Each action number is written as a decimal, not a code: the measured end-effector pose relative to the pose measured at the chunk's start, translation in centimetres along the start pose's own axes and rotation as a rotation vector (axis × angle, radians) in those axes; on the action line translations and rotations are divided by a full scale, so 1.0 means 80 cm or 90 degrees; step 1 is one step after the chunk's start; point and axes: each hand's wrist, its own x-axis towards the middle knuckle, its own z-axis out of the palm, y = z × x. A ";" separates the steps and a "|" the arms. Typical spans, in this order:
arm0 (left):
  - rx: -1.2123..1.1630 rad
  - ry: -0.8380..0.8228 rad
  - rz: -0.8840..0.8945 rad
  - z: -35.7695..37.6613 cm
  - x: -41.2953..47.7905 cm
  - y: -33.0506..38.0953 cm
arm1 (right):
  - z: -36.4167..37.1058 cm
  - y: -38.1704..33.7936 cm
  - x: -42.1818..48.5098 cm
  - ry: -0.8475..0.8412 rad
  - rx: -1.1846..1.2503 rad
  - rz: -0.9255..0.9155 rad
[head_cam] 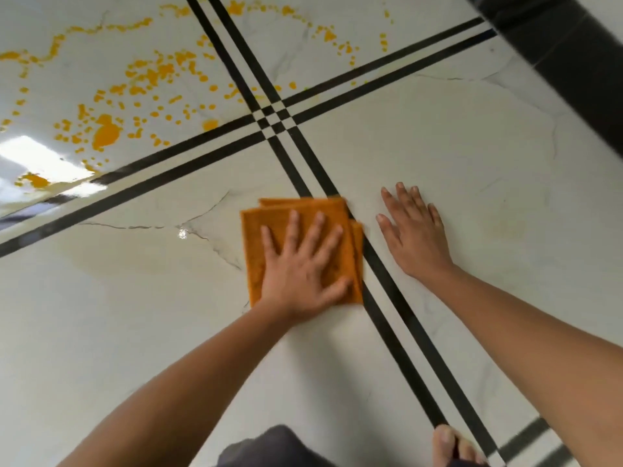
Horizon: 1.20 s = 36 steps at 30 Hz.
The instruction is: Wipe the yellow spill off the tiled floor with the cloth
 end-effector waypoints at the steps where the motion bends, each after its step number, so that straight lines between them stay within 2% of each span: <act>1: 0.025 -0.023 0.091 0.004 -0.016 0.015 | 0.000 0.004 -0.001 0.001 -0.001 0.000; 3: 0.054 -0.034 0.194 0.006 -0.004 0.026 | 0.000 0.020 -0.005 0.017 -0.002 0.005; 4: 0.055 -0.022 0.172 0.004 0.015 0.023 | 0.000 0.029 -0.009 0.030 0.003 0.009; 7: -0.012 0.033 -0.074 -0.005 0.056 0.012 | -0.004 0.051 -0.018 0.053 0.004 0.026; 8: -0.016 0.040 -0.098 -0.005 0.061 0.018 | -0.009 0.063 -0.018 0.057 -0.004 0.034; 13: 0.053 -0.021 0.064 -0.001 0.049 0.053 | -0.036 0.108 -0.011 -0.018 -0.074 0.010; 16: 0.053 -0.056 0.113 -0.012 0.082 0.053 | -0.047 0.111 -0.017 -0.101 -0.119 -0.074; 18: -0.005 -0.076 0.110 -0.022 0.094 0.048 | -0.044 0.096 -0.021 -0.132 -0.107 -0.127; 21: -0.045 -0.064 0.076 -0.041 0.088 0.022 | -0.037 0.056 -0.027 -0.106 -0.033 -0.130; 25: 0.069 -0.107 0.083 -0.069 0.071 -0.050 | -0.030 -0.001 -0.020 -0.048 0.038 -0.123; 30: 0.054 -0.023 -0.002 -0.060 0.048 -0.074 | 0.005 -0.064 0.007 -0.031 -0.011 -0.214; 33: 0.000 0.001 -0.032 -0.045 0.058 -0.043 | 0.024 -0.035 -0.006 0.005 -0.064 -0.216; 36: -0.040 0.019 -0.041 -0.036 0.075 -0.005 | 0.012 0.051 -0.018 0.042 -0.097 -0.098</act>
